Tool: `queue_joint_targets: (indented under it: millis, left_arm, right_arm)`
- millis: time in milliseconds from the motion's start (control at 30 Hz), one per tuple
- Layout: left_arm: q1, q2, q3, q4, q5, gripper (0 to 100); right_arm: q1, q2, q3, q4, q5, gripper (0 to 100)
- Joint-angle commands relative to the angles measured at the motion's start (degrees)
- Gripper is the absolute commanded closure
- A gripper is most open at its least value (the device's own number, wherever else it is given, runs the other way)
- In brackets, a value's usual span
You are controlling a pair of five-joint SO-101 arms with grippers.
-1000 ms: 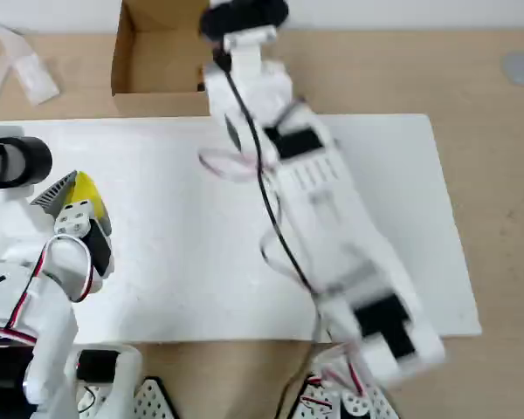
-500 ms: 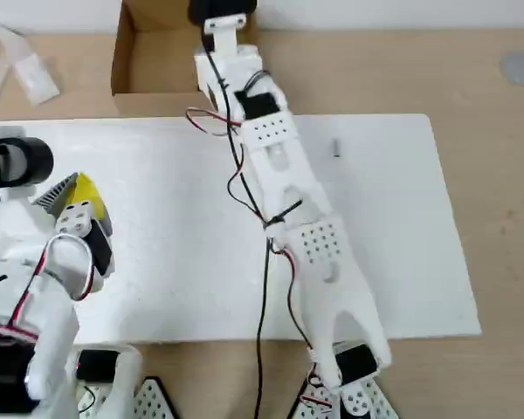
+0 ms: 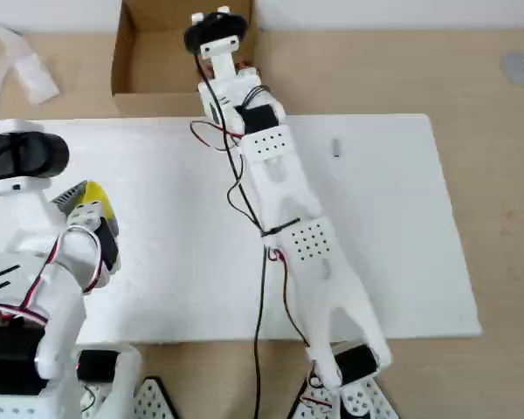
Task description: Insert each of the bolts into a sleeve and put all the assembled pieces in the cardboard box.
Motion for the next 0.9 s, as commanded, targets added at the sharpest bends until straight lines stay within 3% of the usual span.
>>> queue_joint_targets:
  millis: [0, 200, 400, 433, 667, 867]
  left_arm:
    - [-0.8, -0.2, 0.0, -0.8, -2.1, 99]
    - [-0.9, -3.4, 1.0, 0.4, -9.1, 99]
    - [-0.9, -18.1, 6.4, 1.7, -9.8, 99]
    - [-0.9, -21.0, 8.1, 1.7, -9.8, 99]
    - [-0.9, -36.3, 24.3, -1.9, -9.8, 99]
    - [-2.1, -35.5, 33.0, -7.4, -9.8, 99]
  right_arm:
    - [-0.5, -3.4, -5.1, 4.7, 0.5, 72.0]
    - [-0.6, -20.5, -4.8, 26.1, 0.4, 73.4]
    - [-0.3, -36.4, -4.8, 48.4, 0.6, 99.5]
    - [-0.1, -38.4, -4.4, 50.6, 0.6, 98.3]
    - [2.3, -52.6, -0.8, 50.5, 0.5, 98.9]
    - [-1.2, -75.6, 29.8, 50.5, 0.4, 98.9]
